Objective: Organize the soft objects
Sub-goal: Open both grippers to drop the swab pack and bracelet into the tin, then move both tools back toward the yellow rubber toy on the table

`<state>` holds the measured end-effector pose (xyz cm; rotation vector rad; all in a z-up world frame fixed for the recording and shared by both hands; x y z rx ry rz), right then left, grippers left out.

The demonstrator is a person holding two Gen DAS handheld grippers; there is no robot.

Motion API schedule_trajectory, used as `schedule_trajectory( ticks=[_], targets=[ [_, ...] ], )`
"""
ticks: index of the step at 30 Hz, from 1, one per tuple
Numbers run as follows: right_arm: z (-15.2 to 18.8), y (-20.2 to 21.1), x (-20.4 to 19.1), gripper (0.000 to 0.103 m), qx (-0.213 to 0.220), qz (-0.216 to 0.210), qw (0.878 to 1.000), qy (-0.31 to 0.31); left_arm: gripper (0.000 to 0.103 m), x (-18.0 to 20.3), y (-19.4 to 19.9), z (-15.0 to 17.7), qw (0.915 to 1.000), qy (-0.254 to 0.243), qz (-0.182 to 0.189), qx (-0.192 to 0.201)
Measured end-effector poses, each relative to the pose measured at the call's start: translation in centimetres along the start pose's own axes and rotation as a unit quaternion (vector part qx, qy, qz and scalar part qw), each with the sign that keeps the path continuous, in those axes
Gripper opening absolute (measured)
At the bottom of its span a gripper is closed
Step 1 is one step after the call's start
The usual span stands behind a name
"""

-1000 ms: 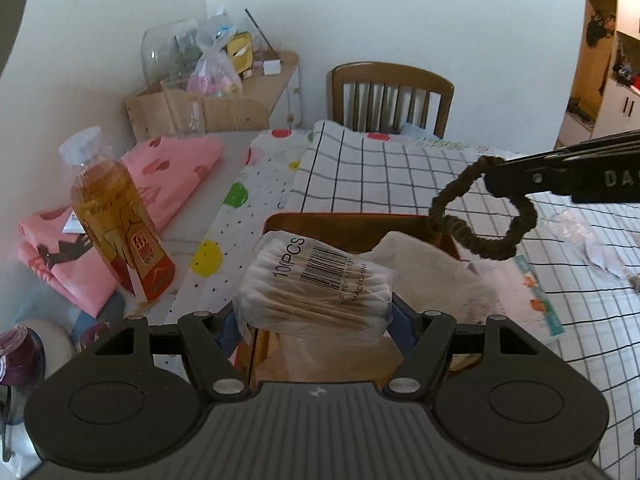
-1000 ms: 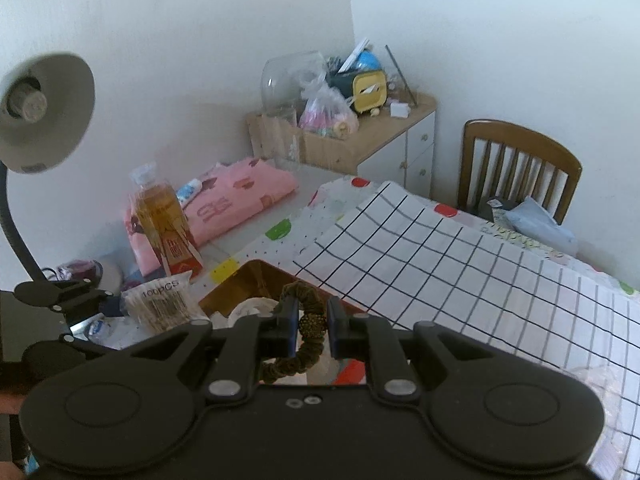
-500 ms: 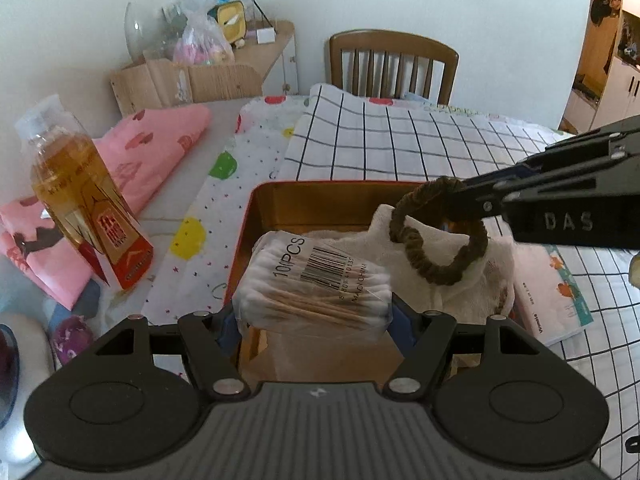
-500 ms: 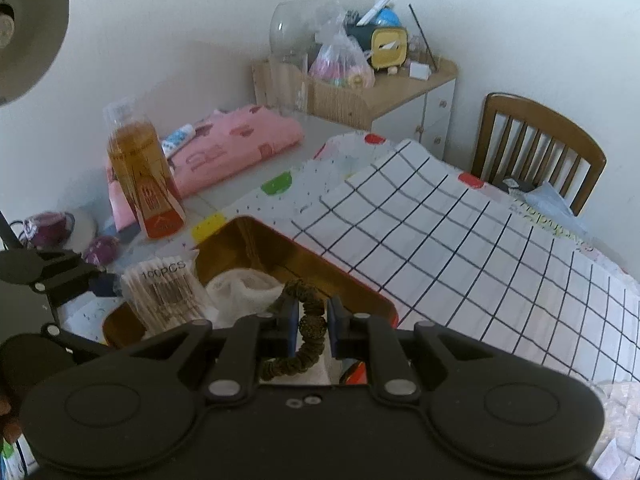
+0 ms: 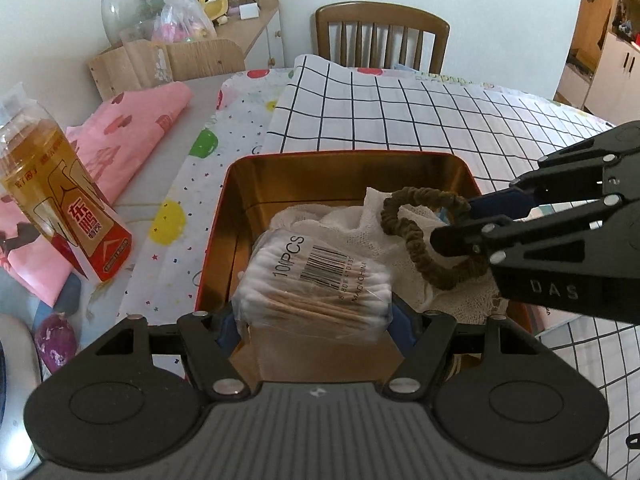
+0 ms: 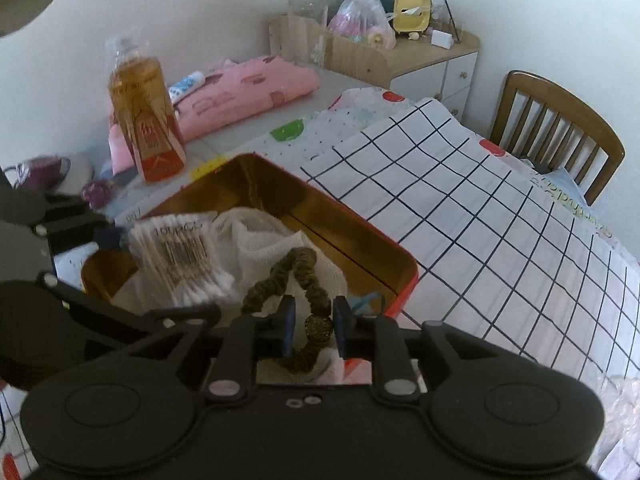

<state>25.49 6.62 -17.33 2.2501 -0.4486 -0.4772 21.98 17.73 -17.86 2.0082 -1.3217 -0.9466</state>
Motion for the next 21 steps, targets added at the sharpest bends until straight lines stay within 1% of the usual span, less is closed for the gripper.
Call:
schedule_trajectory(
  ticks=[3,5,6,8,11,13,17,21],
  targets=[
    [0.1,0.2,0.0,0.025,-0.001,-0.002,1.0,0.001,0.074,-0.1,0.1,0.0,1.0,0.001,-0.001,0.002],
    [0.1,0.5,-0.1,0.035,0.001,-0.006,1.0,0.0,0.075,-0.1,0.3,0.0,1.0,0.0,-0.001,0.005],
    [0.1,0.6,-0.1,0.037,0.002,-0.008,1.0,0.0,0.075,-0.1,0.4,-0.1,1.0,0.0,0.0,0.006],
    [0.0,1.0,-0.1,0.045,0.008,-0.009,1.0,0.001,0.081,-0.1,0.7,-0.1,0.9999,0.001,0.002,0.01],
    [-0.3,1.6,-0.2,0.052,0.017,-0.009,1.0,0.0,0.082,-0.3,1.3,-0.2,0.9998,0.007,0.007,0.017],
    [-0.4,2.1,-0.2,0.054,0.023,-0.012,1.0,-0.004,0.083,-0.5,1.5,-0.2,0.9998,0.01,0.009,0.017],
    [-0.5,3.2,-0.2,0.062,0.035,-0.014,0.999,-0.008,0.083,-0.9,2.1,-0.1,0.9996,0.016,0.007,0.021],
    [-0.6,4.7,-0.5,0.064,0.048,-0.015,0.999,-0.004,0.083,-1.3,3.1,-0.1,0.9993,0.019,0.006,0.03]
  ],
)
Point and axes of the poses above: each gripper's, at about its wrist camera, not at the fingertips, and y roughly against the way its jaws point, x to its right, z to its underside, the point moved 8 cm from there along -y, roughly the way its jaws point, and after that the axes turned 15 degrees about -z, right-handed, at the moved point
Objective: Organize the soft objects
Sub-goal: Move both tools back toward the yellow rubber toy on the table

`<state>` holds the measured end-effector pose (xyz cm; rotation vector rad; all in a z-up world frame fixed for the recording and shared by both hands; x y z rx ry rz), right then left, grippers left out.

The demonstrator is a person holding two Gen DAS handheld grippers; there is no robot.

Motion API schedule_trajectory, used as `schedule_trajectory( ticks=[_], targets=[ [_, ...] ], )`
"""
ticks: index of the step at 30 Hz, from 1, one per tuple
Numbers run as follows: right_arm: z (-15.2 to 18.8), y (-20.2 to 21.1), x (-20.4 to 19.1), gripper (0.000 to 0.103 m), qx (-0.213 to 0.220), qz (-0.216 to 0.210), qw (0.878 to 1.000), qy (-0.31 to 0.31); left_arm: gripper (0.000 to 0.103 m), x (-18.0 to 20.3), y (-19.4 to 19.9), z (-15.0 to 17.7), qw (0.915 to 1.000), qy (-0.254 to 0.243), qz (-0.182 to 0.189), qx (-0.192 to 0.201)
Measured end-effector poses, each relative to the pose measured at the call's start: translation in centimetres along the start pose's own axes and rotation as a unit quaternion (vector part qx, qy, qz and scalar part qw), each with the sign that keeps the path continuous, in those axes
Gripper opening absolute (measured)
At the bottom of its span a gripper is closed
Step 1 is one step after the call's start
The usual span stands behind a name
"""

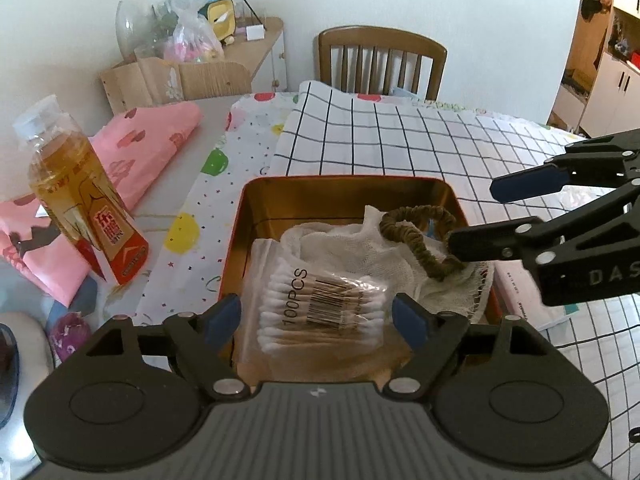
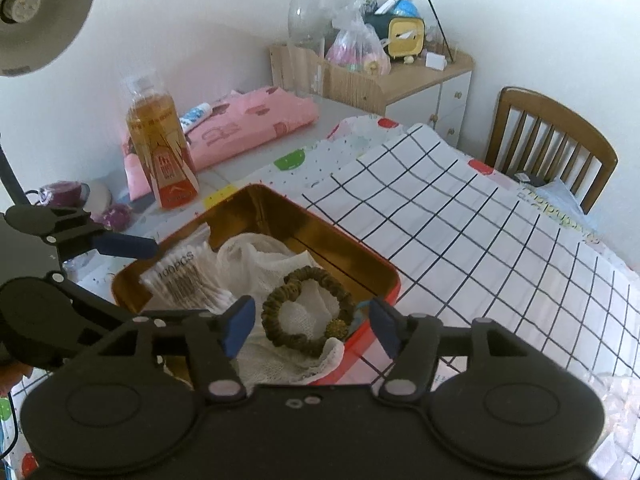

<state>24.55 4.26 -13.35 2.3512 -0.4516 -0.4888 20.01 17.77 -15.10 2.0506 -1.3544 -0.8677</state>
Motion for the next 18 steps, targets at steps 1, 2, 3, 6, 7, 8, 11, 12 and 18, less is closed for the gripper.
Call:
schedule_trajectory(
  ticks=[1,2,3,6,7,8,11,12,18],
  targets=[
    [-0.1,0.5,-0.2,0.064,0.004,-0.001,1.0,0.0,0.083,0.0,0.3,0.0,1.0,-0.001,-0.001,0.003],
    [-0.1,0.9,-0.3,0.065,0.008,-0.002,1.0,0.0,0.083,-0.1,0.6,-0.1,1.0,-0.001,-0.001,0.005],
    [-0.1,1.4,-0.5,0.066,0.012,-0.003,1.0,0.001,0.083,-0.1,1.0,-0.1,1.0,-0.001,0.0,0.008],
    [0.0,2.8,-0.9,0.068,0.025,-0.004,1.0,0.002,0.083,0.0,2.1,-0.4,0.9998,0.0,0.009,0.016],
    [0.0,3.4,-1.1,0.068,0.029,-0.005,1.0,0.001,0.083,0.1,2.6,-0.5,0.9997,0.0,0.011,0.02],
    [0.1,3.8,-1.1,0.069,0.033,-0.005,0.999,0.0,0.083,0.1,3.0,-0.7,0.9996,0.0,0.014,0.024],
    [0.2,5.4,-1.4,0.071,0.049,-0.006,0.999,-0.006,0.083,0.5,4.3,-1.0,0.9991,-0.001,0.021,0.036],
    [0.3,6.0,-1.5,0.071,0.055,-0.004,0.998,-0.008,0.083,0.6,4.8,-1.1,0.9989,-0.003,0.024,0.04],
    [1.1,9.3,-2.2,0.075,0.084,0.003,0.996,-0.014,0.083,1.8,7.3,-1.7,0.9973,-0.007,0.045,0.057]
  ],
)
Point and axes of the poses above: each gripper's, at about its wrist camera, not at the fingertips, and y roughly against the way its jaws point, x to its right, z to its underside, the point moved 8 cm from there along -y, roughly the way its jaws point, and after that the axes turned 15 degrees about -z, right-handed, at the moved point
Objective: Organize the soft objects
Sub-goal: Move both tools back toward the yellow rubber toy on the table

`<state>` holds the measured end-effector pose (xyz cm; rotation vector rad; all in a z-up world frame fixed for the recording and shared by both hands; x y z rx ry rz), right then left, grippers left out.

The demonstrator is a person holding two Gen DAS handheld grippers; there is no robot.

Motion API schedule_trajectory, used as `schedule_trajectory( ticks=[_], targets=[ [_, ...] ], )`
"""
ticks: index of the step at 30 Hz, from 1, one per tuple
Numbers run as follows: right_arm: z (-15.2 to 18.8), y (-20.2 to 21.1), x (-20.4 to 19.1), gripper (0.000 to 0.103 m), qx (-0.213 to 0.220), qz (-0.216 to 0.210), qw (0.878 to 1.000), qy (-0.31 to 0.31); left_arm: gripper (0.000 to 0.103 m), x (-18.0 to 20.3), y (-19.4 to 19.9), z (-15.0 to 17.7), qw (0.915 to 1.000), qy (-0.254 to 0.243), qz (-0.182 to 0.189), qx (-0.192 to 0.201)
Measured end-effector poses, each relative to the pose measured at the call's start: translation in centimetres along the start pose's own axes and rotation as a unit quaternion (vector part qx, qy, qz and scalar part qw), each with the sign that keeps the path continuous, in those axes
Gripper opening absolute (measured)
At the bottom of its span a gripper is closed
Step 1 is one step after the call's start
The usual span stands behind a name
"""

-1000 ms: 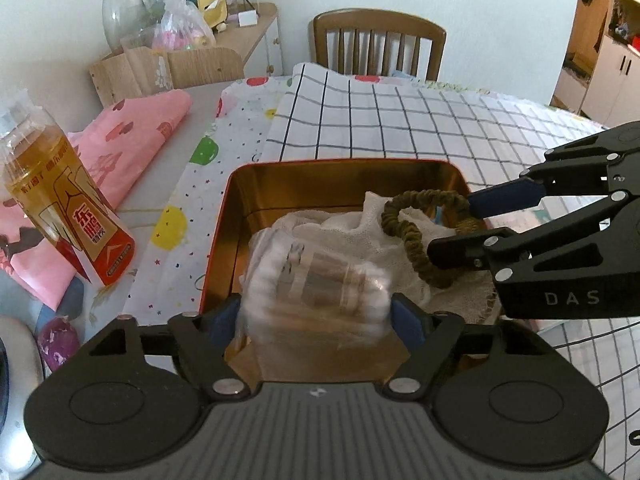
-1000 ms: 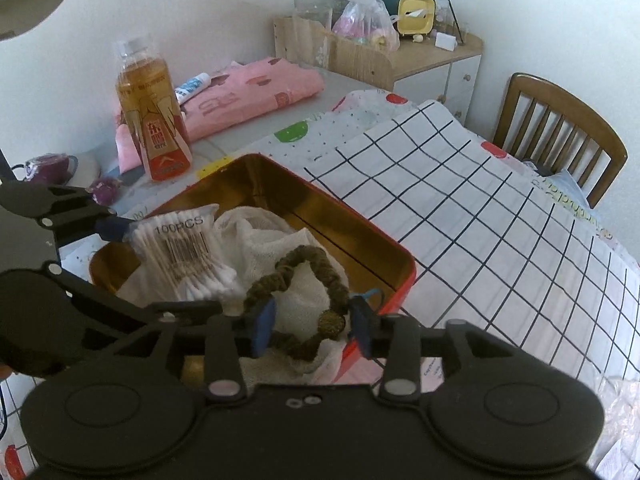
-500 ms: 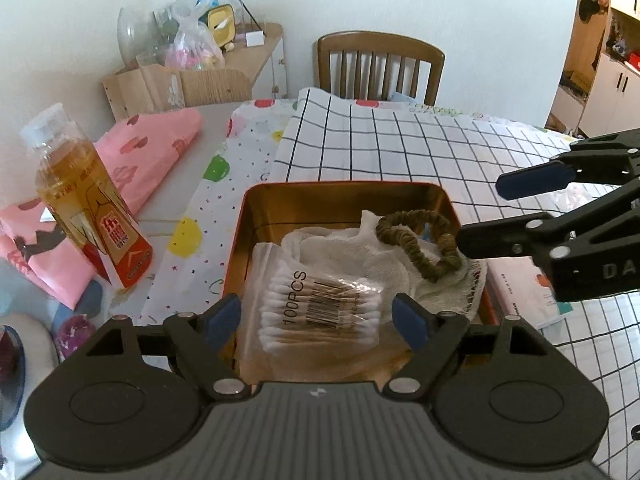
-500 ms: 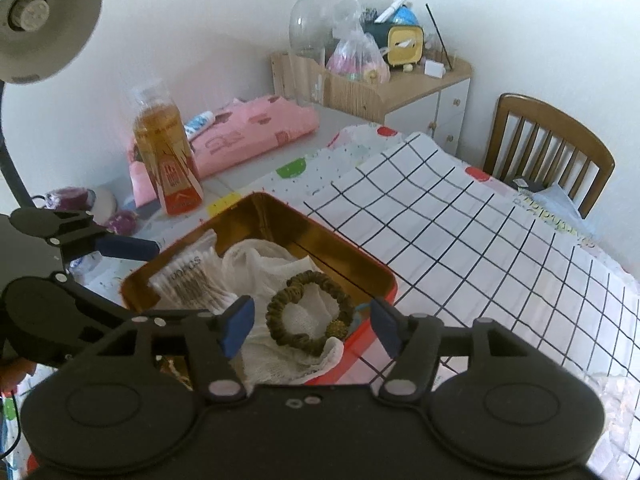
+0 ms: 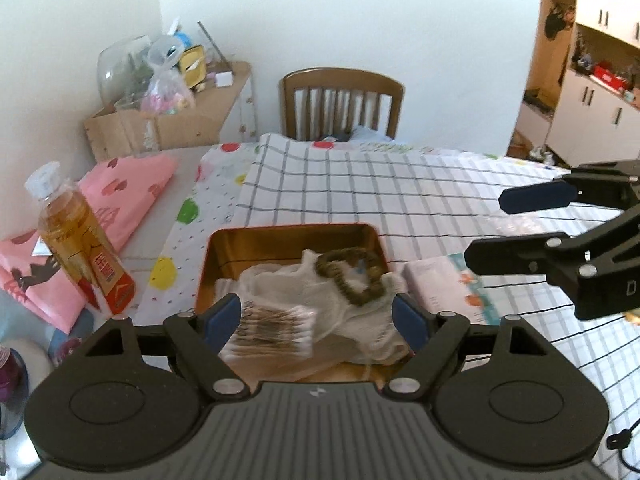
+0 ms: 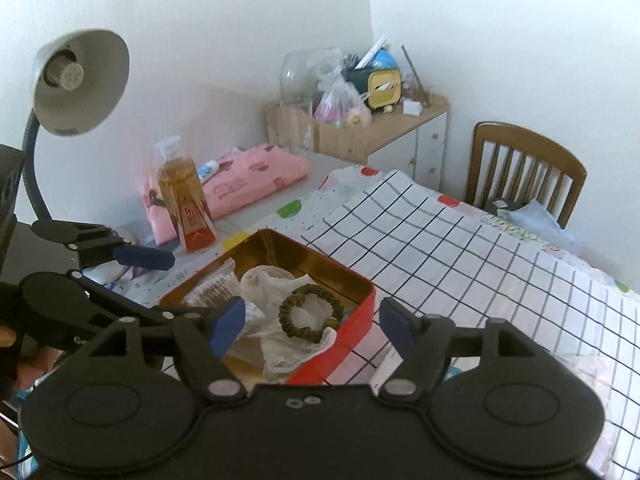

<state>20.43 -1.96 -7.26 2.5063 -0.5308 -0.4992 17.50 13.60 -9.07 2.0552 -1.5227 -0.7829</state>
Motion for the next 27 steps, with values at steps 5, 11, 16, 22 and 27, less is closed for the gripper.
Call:
schedule_trajectory(
  ticks=[5,11,16,22,27],
  targets=[
    [0.7,2.9,-0.1,0.078,0.023,0.01,0.999,-0.02,0.083,1.5,1.9,-0.5,0.9997,-0.007,0.018,0.016],
    [2.1,6.5,-0.1,0.081,0.051,0.02,0.997,-0.047,0.087,3.5,4.1,-0.7,0.9984,-0.008,0.049,0.029],
    [3.5,9.7,0.3,0.086,0.069,0.046,0.995,-0.053,0.087,5.4,5.5,-0.8,0.9969,-0.017,0.066,0.04],
    [5.8,13.3,1.3,0.092,0.087,0.074,0.991,-0.073,0.091,7.7,6.1,-0.7,0.9951,-0.019,0.086,0.044],
    [8.2,15.9,2.4,0.098,0.095,0.101,0.986,-0.093,0.1,10.2,6.7,-0.8,0.9924,-0.027,0.104,0.059]
  ],
)
Point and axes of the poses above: each gripper's, at about its wrist camera, not at the fingertips, and y roughly against the way its jaws point, x to its right, z to its underside, the point moved 8 cm from there along -y, roughly the way its jaws point, and after that the axes turned 15 degrees about -z, right-handed, at the moved point
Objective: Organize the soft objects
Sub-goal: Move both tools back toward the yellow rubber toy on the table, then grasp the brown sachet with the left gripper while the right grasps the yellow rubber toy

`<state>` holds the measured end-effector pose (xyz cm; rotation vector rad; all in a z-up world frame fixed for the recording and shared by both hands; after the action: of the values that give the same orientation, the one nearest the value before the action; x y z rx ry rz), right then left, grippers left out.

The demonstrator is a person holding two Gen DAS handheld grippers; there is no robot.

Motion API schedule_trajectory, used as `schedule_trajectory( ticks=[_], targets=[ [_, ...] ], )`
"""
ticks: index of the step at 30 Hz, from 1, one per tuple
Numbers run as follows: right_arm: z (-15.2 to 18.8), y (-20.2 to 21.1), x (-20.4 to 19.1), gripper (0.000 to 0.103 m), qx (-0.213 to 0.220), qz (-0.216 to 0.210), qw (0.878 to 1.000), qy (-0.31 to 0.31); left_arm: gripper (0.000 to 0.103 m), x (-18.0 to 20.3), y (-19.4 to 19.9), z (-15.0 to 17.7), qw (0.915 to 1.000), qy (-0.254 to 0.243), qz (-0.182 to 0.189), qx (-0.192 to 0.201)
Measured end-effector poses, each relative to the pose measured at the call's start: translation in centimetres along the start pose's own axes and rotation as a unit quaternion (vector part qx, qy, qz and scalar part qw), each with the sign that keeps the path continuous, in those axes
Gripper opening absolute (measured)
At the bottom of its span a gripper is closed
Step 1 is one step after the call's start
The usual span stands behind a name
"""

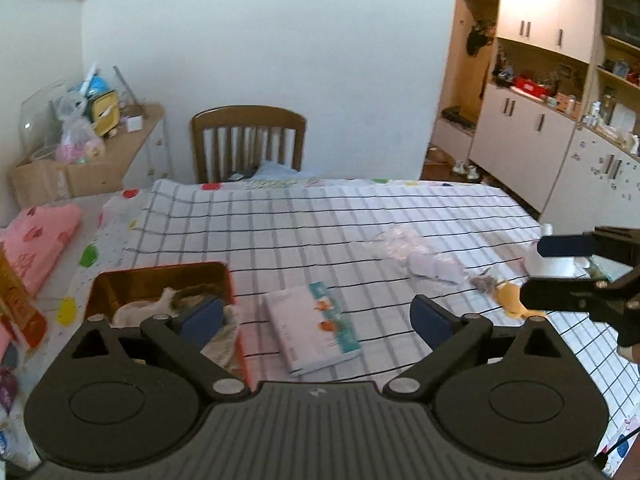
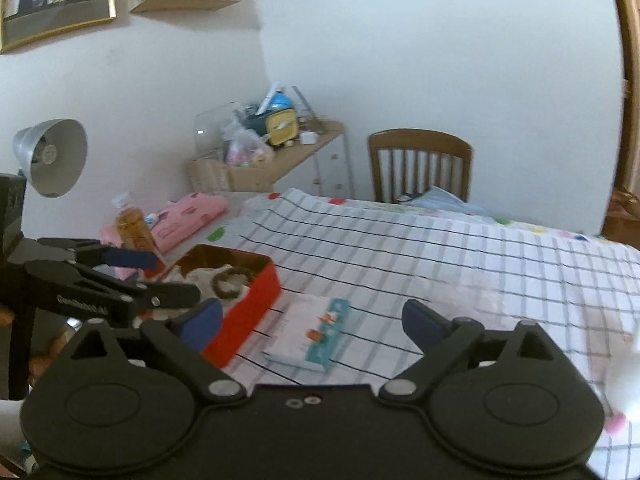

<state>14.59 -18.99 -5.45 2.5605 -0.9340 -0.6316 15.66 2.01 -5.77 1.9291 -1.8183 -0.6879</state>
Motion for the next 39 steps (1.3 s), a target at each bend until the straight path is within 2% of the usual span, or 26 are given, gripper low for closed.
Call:
schedule_trajectory(
  ticks=[5,12,16,21,33,39],
  targets=[
    [2.0,2.6,2.5,0.103,0.004,0.04,0.999,-0.015,0.1,3.0,-0.8,-0.4,0.9997,-0.009,0.021,0.002],
    [4.4,5.9,6.8,0.103,0.008,0.093,0.995,-0.046,0.101,7.6,-2.7,-1.0,0.9986,-0.02,0.048,-0.002],
    [5.7,6.9,9.1,0.103,0.001,0.113,0.992,-0.062,0.1,10.1,-4.1,-1.4,0.9975,-0.017,0.068,-0.007],
    [6.8,7.6,11.8,0.103,-0.009,0.132,0.988,-0.074,0.1,13.3,-6.2,-1.8,0.9966,-0.036,0.073,-0.009],
    [9.6,5.8,17.9,0.097,-0.057,0.144,0.984,-0.083,0.1,22.0,-11.3,-1.5,0.9905,-0.086,0.104,-0.026],
    [10.6,3.5,20.0,0.087,-0.085,0.141,0.984,-0.072,0.1,25.3,-14.1,-0.4,0.9876,-0.098,0.115,-0.043]
  ],
)
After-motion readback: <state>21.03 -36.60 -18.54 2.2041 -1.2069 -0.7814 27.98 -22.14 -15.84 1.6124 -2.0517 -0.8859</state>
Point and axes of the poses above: each gripper's, at about its wrist camera, not at the fingertips, and y roughly against the way its jaws point, x to its right, z to its underside, the point moved 8 cm from there along -y, roughly the way its jaws point, and after that the axes turned 15 degrees about -z, right-handed, at the moved point
